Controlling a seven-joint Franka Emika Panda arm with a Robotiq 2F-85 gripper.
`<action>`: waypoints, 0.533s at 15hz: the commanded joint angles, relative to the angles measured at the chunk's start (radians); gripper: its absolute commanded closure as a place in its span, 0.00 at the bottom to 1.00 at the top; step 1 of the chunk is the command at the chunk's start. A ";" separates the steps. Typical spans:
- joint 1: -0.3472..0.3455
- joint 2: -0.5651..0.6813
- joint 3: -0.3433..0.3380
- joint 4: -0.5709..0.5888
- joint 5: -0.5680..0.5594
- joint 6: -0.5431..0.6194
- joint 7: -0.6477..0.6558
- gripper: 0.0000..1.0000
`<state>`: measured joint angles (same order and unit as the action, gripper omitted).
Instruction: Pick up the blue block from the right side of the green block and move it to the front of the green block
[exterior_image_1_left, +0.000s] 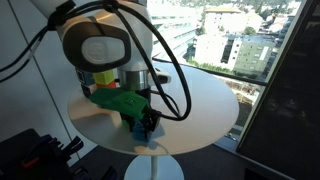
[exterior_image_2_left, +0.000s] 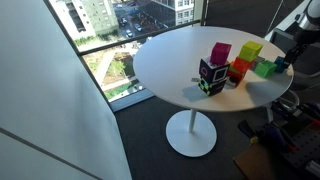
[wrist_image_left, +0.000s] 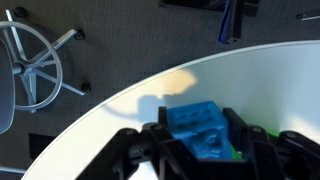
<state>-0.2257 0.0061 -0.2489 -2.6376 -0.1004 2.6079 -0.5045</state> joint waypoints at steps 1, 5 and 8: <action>-0.011 -0.035 -0.002 0.020 -0.018 -0.062 0.052 0.68; -0.008 -0.068 -0.002 0.031 -0.018 -0.128 0.091 0.68; -0.007 -0.105 0.000 0.032 -0.021 -0.180 0.117 0.68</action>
<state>-0.2273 -0.0415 -0.2523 -2.6102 -0.1013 2.4946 -0.4311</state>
